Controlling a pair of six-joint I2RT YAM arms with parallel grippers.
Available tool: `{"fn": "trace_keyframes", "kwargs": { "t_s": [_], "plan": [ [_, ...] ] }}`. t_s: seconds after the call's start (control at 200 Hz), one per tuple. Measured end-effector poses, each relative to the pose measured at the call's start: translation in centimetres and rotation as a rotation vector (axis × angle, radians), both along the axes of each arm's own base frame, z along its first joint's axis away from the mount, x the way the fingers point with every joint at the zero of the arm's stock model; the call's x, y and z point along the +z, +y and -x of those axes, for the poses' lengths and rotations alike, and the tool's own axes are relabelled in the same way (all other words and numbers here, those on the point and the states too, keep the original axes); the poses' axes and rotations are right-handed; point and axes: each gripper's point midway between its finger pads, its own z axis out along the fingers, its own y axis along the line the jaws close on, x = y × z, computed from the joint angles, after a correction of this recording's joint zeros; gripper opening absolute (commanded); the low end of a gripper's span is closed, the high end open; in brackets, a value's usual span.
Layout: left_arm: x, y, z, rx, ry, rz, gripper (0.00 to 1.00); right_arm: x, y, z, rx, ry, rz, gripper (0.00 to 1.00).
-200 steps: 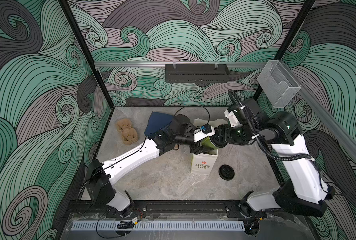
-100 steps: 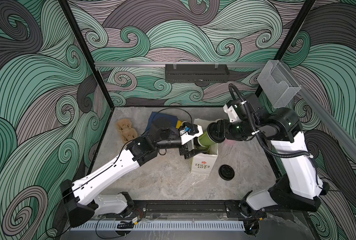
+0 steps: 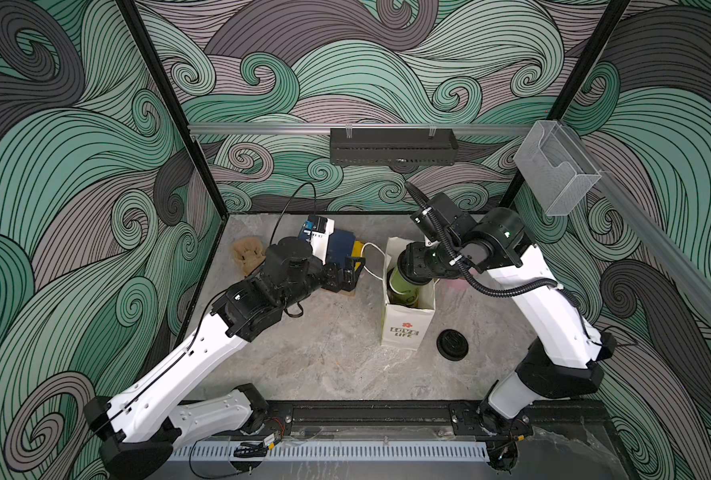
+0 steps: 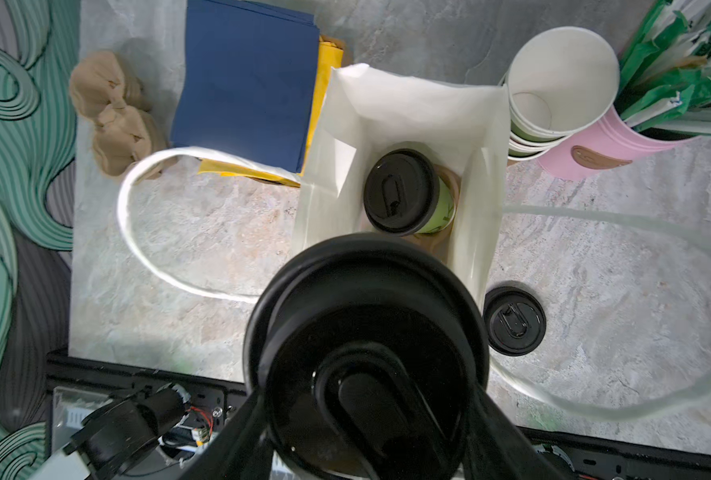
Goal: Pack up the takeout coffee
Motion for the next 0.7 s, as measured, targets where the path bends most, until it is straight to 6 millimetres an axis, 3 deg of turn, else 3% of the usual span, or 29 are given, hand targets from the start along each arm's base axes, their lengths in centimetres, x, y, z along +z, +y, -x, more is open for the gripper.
{"fn": "trace_keyframes", "kwargs": {
  "t_s": [0.195,0.7],
  "plan": [
    [-2.5,1.0,-1.1,0.073,0.174,0.118,0.96,-2.9,-0.7,0.2,-0.045,0.065,0.078,0.63],
    [-2.9,-1.8,-1.3,-0.012,0.272,0.225,0.88,-9.3,0.9,0.4,-0.044,0.211,0.128,0.63]
  ]
}}
